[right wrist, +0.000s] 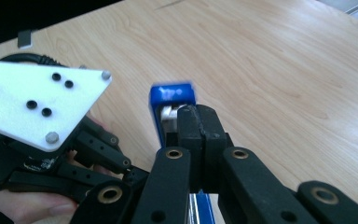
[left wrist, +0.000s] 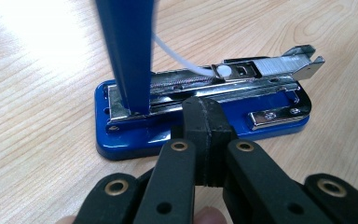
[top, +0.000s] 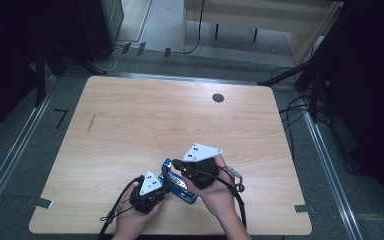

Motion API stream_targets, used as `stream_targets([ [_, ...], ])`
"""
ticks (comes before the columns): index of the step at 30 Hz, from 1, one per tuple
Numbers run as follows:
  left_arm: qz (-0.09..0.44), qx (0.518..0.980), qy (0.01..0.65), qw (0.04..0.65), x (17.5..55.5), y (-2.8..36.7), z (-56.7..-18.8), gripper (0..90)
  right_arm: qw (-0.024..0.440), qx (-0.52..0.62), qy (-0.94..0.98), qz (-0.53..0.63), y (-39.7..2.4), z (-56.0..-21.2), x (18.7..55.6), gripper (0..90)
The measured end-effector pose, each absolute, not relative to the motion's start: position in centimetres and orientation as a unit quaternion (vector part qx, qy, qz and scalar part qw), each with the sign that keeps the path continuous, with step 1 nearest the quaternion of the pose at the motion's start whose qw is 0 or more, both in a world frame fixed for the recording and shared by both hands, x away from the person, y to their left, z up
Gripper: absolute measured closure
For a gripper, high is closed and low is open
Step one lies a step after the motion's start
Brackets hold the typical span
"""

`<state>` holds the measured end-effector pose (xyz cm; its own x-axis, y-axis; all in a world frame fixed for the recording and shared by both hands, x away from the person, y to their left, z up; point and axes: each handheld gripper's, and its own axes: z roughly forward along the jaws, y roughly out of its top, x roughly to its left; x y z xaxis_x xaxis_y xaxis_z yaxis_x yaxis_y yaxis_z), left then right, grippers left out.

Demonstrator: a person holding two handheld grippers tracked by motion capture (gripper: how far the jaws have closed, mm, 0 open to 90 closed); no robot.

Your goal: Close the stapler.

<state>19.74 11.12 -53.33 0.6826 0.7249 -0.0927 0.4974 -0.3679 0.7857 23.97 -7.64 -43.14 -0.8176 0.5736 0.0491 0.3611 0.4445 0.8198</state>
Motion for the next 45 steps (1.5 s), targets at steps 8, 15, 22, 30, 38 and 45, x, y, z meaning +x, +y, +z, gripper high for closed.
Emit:
stream_targets([
  [8, 0.138, 0.817, 0.373, 0.418, 19.7, 11.1, -53.3, 90.0, 0.127, 0.283, 0.830, 0.464, -7.5, -42.0, 24.2, 90.0],
  [15, 0.141, 0.819, 0.370, 0.416, 19.6, 11.0, -53.3, 90.0, 0.126, 0.266, 0.835, 0.465, -5.5, -41.6, 24.5, 90.0],
  [22, 0.140, 0.818, 0.371, 0.417, 19.7, 11.0, -53.3, 90.0, 0.122, 0.259, 0.841, 0.459, -4.1, -42.1, 24.7, 90.0],
  [30, 0.141, 0.817, 0.371, 0.418, 19.7, 11.0, -53.3, 90.0, 0.124, 0.260, 0.841, 0.459, -5.0, -42.4, 24.2, 90.0],
  [38, 0.139, 0.817, 0.372, 0.418, 19.7, 11.0, -53.3, 90.0, 0.126, 0.270, 0.837, 0.458, -6.6, -43.0, 23.6, 90.0],
  [45, 0.132, 0.816, 0.373, 0.421, 19.8, 11.2, -53.3, 90.0, 0.124, 0.283, 0.833, 0.460, -8.4, -43.8, 22.9, 90.0],
])
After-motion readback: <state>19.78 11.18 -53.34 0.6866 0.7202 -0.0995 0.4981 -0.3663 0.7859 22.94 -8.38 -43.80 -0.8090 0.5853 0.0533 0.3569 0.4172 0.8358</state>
